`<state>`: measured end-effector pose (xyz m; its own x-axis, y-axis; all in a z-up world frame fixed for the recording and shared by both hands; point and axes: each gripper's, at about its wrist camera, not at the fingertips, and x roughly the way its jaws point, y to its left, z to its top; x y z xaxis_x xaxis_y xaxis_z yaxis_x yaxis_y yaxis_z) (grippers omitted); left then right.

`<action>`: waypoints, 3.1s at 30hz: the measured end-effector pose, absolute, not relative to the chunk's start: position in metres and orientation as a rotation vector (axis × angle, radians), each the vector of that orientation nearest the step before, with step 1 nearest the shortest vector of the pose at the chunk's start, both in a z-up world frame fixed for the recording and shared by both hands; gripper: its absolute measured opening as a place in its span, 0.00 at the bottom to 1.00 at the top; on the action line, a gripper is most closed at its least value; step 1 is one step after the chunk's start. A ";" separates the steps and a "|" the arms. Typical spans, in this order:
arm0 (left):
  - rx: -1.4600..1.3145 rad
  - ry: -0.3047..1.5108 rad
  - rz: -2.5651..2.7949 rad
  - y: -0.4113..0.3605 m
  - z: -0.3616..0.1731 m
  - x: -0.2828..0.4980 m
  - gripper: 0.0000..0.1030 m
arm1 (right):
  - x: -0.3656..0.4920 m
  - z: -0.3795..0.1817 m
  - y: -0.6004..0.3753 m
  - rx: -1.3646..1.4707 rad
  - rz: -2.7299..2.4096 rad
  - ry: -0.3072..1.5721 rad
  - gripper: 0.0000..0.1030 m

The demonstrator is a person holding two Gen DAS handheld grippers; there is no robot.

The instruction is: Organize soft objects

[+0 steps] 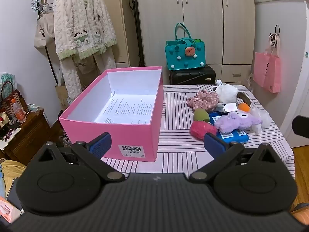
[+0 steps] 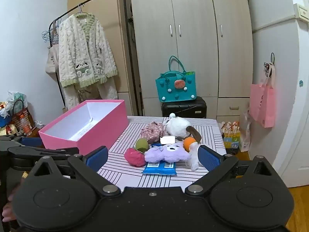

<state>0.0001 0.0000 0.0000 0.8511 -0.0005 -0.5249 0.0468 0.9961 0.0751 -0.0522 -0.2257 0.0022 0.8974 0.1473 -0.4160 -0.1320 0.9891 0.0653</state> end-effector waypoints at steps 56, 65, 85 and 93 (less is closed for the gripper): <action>0.091 0.626 -0.036 0.006 -0.028 0.014 1.00 | -0.045 -0.018 -0.225 0.030 0.103 0.478 0.98; 0.076 0.627 -0.047 0.007 -0.036 0.013 1.00 | -0.047 -0.028 -0.224 0.014 0.106 0.457 0.98; 0.104 0.506 -0.059 0.003 -0.036 -0.002 1.00 | -0.056 -0.029 -0.223 -0.025 0.110 0.371 0.98; 0.075 0.461 -0.059 0.009 -0.038 -0.006 1.00 | -0.060 -0.031 -0.220 -0.045 0.119 0.336 0.98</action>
